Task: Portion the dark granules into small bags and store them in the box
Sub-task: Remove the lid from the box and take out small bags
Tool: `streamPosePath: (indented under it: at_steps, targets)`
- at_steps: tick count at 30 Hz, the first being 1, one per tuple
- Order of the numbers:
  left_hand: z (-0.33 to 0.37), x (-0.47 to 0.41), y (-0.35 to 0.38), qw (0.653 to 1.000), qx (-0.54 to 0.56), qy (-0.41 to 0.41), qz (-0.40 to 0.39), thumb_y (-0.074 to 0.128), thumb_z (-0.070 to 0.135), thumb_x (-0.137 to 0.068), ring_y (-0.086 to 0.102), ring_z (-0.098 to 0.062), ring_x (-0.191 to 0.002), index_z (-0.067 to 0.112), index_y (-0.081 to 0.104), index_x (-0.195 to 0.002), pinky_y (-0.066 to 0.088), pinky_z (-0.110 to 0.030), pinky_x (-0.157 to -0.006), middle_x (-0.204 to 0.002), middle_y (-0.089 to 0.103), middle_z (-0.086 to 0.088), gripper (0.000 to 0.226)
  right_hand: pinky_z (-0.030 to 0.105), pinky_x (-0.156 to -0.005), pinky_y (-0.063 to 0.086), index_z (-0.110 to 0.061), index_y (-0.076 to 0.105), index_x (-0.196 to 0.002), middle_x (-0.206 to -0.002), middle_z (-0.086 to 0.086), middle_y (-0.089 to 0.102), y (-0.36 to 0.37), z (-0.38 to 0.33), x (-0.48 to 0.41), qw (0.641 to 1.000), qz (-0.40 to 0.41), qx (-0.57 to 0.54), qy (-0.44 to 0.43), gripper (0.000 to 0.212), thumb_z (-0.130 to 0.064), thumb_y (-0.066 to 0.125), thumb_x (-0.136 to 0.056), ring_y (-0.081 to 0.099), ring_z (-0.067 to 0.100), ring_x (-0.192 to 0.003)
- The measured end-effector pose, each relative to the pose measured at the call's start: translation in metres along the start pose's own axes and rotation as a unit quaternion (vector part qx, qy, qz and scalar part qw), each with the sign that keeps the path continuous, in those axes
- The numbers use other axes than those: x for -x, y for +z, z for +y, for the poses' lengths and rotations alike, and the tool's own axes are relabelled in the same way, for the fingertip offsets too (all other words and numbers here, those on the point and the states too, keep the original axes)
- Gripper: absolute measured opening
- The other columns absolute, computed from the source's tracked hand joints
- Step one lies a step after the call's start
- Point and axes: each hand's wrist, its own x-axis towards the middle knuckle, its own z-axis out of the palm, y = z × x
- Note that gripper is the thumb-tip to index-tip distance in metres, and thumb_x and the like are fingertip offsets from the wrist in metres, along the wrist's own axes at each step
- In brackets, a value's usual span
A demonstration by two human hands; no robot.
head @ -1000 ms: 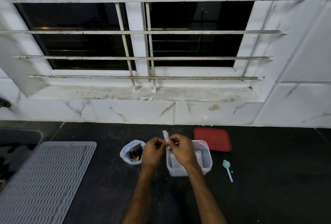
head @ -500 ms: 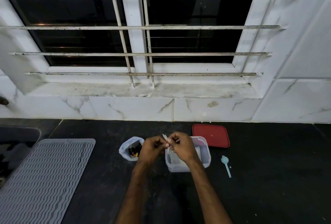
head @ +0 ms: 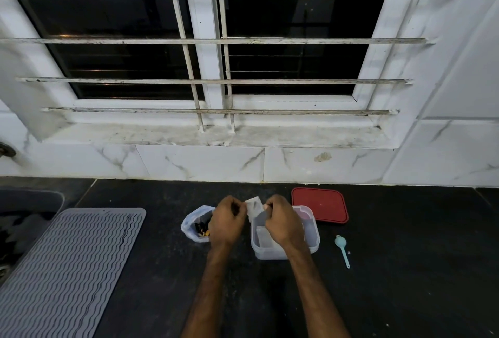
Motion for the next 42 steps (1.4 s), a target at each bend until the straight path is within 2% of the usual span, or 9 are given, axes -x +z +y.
streamPosePath:
  at_steps: [6, 14, 18, 22, 28, 34, 36, 39, 42]
  targets:
    - [0.006, -0.003, 0.007, 0.999, -0.013, 0.038, -0.031, 0.057, 0.04, -0.091, 0.062, -0.008, -0.069, 0.028, 0.055, -0.077, 0.054, -0.04, -0.065, -0.073, 0.064, 0.008, 0.018, 0.028, -0.069, 0.047, -0.022, 0.049, -0.102, -0.097, -0.005, 0.063, 0.005, -0.015, 0.001, 0.997, 0.039, -0.064, -0.002, 0.015, -0.035, 0.055, -0.098, 0.06, 0.013, -0.085]
    - [0.007, 0.002, -0.001, 0.991, -0.121, 0.059, -0.001, 0.058, 0.033, -0.089, 0.057, -0.007, -0.066, 0.028, 0.052, -0.076, 0.051, -0.034, -0.059, -0.079, 0.057, 0.01, 0.015, 0.026, -0.064, 0.046, -0.016, 0.048, -0.108, -0.095, 0.0, 0.068, 0.001, -0.012, 0.005, 0.994, 0.092, 0.029, 0.049, 0.022, -0.025, 0.06, -0.092, 0.067, 0.019, -0.087]
    - [0.014, 0.003, 0.001, 0.994, -0.101, 0.049, 0.013, 0.057, 0.028, -0.088, 0.052, -0.009, -0.064, 0.024, 0.049, -0.074, 0.043, -0.03, -0.054, -0.081, 0.053, 0.009, 0.017, 0.031, -0.088, 0.051, -0.015, 0.06, -0.111, -0.128, 0.006, 0.057, 0.007, -0.013, 0.003, 0.995, 0.049, 0.056, -0.065, 0.019, -0.014, 0.06, -0.092, 0.053, 0.023, -0.118]
    - [0.008, -0.001, 0.0, 0.994, -0.062, 0.093, -0.018, 0.06, 0.024, -0.09, 0.052, -0.009, -0.071, 0.023, 0.053, -0.079, 0.035, -0.019, -0.057, -0.093, 0.05, 0.008, 0.013, 0.04, -0.112, 0.036, -0.025, 0.068, -0.122, -0.152, 0.002, 0.04, 0.005, -0.011, -0.002, 0.991, 0.009, 0.09, -0.095, 0.035, -0.014, 0.064, -0.089, 0.034, 0.025, -0.139]
    - [0.0, -0.004, 0.0, 0.983, 0.006, 0.164, -0.087, 0.053, 0.034, -0.091, 0.056, -0.011, -0.112, 0.02, 0.062, -0.092, 0.049, -0.039, -0.095, -0.122, 0.06, 0.009, 0.017, 0.037, -0.09, 0.052, -0.023, 0.069, -0.103, -0.103, -0.002, 0.071, 0.008, -0.011, -0.001, 0.998, 0.02, 0.059, 0.031, 0.018, -0.035, 0.063, -0.091, 0.065, 0.019, -0.099]
    - [0.006, 0.001, -0.003, 0.978, 0.07, 0.119, -0.155, 0.057, 0.042, -0.096, 0.058, -0.005, -0.114, 0.04, 0.063, -0.109, 0.05, -0.04, -0.098, -0.119, 0.065, 0.02, 0.015, 0.035, -0.085, 0.052, -0.022, 0.071, -0.109, -0.105, 0.002, 0.071, 0.0, -0.004, -0.003, 0.999, -0.024, 0.04, 0.022, 0.021, -0.024, 0.055, -0.095, 0.066, 0.025, -0.1]
    - [0.011, 0.004, -0.006, 0.973, 0.108, 0.098, -0.177, 0.067, 0.041, -0.09, 0.059, -0.002, -0.114, 0.035, 0.059, -0.111, 0.05, -0.032, -0.096, -0.12, 0.064, 0.019, 0.023, 0.034, -0.088, 0.053, -0.021, 0.07, -0.112, -0.105, 0.001, 0.071, -0.003, -0.001, -0.003, 0.999, -0.038, 0.012, 0.006, 0.021, -0.024, 0.058, -0.095, 0.066, 0.022, -0.1]
    - [0.007, 0.001, -0.008, 0.967, 0.114, 0.097, -0.208, 0.082, 0.035, -0.077, 0.05, 0.006, -0.123, 0.033, 0.044, -0.136, 0.042, -0.016, -0.098, -0.135, 0.054, 0.02, 0.07, 0.027, -0.088, 0.052, -0.02, 0.07, -0.118, -0.11, 0.0, 0.071, -0.007, 0.002, -0.003, 0.996, -0.081, -0.002, -0.029, 0.025, -0.023, 0.058, -0.096, 0.065, 0.016, -0.1]
    - [-0.003, -0.008, -0.006, 0.963, 0.02, 0.112, -0.243, 0.086, 0.045, -0.065, 0.042, 0.0, -0.134, 0.041, 0.037, -0.145, 0.027, -0.036, -0.119, -0.143, 0.049, 0.021, 0.094, 0.024, -0.09, 0.05, -0.019, 0.071, -0.117, -0.115, 0.001, 0.071, -0.012, 0.002, -0.002, 0.991, -0.116, 0.005, -0.064, 0.024, -0.02, 0.056, -0.098, 0.065, 0.015, -0.101]
